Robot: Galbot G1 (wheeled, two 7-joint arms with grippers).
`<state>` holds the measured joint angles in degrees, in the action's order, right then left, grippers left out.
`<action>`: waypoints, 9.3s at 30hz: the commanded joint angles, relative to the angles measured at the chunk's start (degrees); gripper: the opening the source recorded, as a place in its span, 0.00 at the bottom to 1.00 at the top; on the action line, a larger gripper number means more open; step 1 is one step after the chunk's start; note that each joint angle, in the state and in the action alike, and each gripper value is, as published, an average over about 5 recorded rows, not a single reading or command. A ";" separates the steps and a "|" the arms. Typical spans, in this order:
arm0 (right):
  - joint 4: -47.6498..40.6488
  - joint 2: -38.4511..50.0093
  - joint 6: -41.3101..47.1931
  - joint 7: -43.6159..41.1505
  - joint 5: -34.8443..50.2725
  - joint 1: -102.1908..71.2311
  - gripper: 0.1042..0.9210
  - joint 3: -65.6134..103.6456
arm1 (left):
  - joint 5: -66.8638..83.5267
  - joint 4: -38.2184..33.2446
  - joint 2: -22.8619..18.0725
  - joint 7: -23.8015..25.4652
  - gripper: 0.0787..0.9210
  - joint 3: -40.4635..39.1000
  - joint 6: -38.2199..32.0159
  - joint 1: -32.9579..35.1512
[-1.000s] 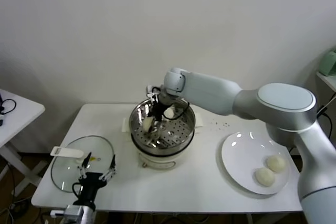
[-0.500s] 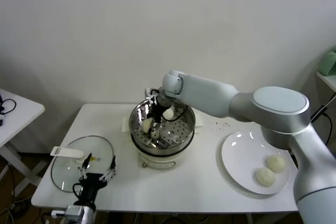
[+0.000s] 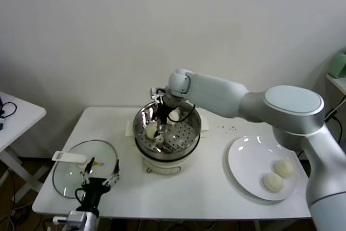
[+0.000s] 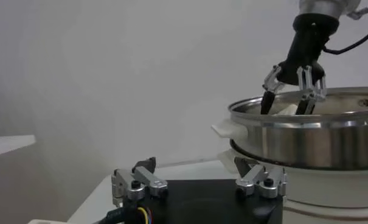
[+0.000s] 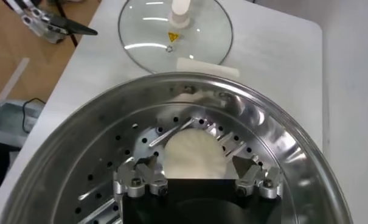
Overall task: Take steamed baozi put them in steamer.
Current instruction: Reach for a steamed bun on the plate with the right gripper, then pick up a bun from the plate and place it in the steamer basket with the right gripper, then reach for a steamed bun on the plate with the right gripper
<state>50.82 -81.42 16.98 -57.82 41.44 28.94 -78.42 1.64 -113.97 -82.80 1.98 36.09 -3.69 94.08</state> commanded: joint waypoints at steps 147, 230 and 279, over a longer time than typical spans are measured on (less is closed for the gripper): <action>30.47 6.06 -42.06 -12.03 -69.84 0.51 0.78 14.52 | 2.25 -1.38 -0.44 -0.39 0.88 -0.34 0.82 2.47; 34.25 37.75 -8.75 -5.56 -26.05 14.91 0.88 0.01 | 1.73 -0.61 0.36 -0.48 0.88 -3.01 2.06 -0.44; 11.92 49.93 -11.72 -7.70 -52.44 -38.21 0.88 39.20 | 0.08 -0.71 -1.03 -0.39 0.88 -3.90 2.08 0.48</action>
<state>67.23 -27.02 5.44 -65.72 -9.49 -7.78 -39.91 1.76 -114.86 -83.77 1.62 32.19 -1.65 94.61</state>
